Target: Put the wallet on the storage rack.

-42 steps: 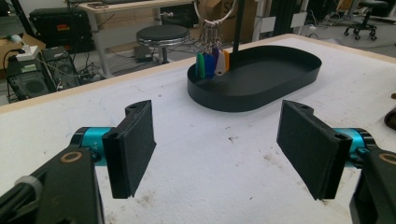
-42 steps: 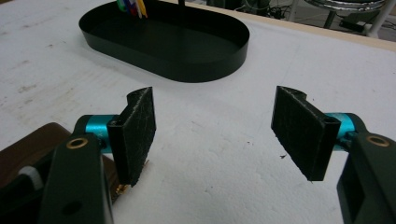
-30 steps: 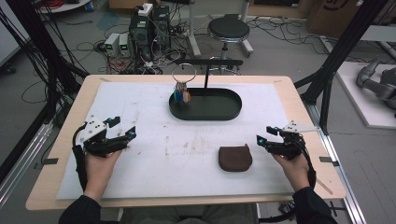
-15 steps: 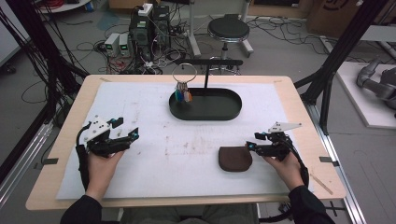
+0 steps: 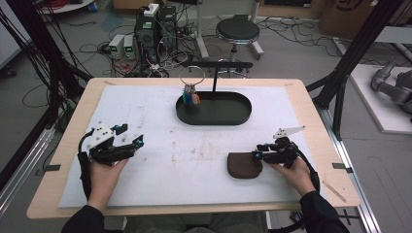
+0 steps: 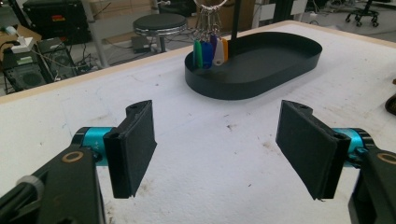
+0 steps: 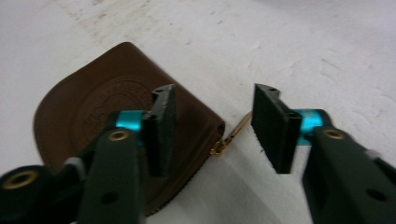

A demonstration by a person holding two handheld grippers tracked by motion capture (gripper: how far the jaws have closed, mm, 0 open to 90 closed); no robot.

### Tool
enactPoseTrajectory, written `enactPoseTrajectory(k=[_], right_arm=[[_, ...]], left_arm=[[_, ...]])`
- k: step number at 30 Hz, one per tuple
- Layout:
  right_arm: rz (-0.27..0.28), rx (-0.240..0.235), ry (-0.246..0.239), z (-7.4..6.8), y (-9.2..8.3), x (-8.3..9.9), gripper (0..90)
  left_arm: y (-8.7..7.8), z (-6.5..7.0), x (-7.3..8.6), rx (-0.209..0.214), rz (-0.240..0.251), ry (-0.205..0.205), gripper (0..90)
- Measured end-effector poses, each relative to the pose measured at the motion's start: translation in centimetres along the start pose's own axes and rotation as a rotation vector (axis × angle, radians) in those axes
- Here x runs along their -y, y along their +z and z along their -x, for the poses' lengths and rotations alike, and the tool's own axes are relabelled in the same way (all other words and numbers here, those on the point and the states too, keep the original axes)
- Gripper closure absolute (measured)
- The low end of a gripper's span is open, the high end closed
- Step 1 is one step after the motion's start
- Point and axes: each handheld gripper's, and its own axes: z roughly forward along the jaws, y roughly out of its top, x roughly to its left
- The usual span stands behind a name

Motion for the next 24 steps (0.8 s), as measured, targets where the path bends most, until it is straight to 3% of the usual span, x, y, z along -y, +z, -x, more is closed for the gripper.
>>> enactPoseTrajectory(k=[1,4,7,17,22,24], right_arm=[[0.000,0.000,0.000,0.0,0.0,0.0,59.2],[-0.001,-0.062,0.075,0.7,0.2,0.2,64.2],[-0.003,-0.076,0.089,0.7,0.1,0.2,66.0],[0.016,-0.030,0.005,-0.1,-0.3,-0.2,78.1],[0.053,-0.026,-0.025,-0.5,-0.9,-0.3,81.2],[0.086,-0.024,-0.062,-1.0,-1.3,-0.6,82.3]], left_arm=[[0.0,0.1,0.0,0.000,0.000,0.002,28.2],[0.2,0.2,0.0,0.009,-0.002,0.006,28.2],[0.4,0.5,-0.1,0.020,-0.007,0.013,28.2],[0.8,0.9,-0.3,0.037,-0.006,0.018,28.3],[1.1,1.2,-0.4,0.053,0.002,0.007,28.3],[1.3,1.4,-0.5,0.066,0.010,0.001,28.3]])
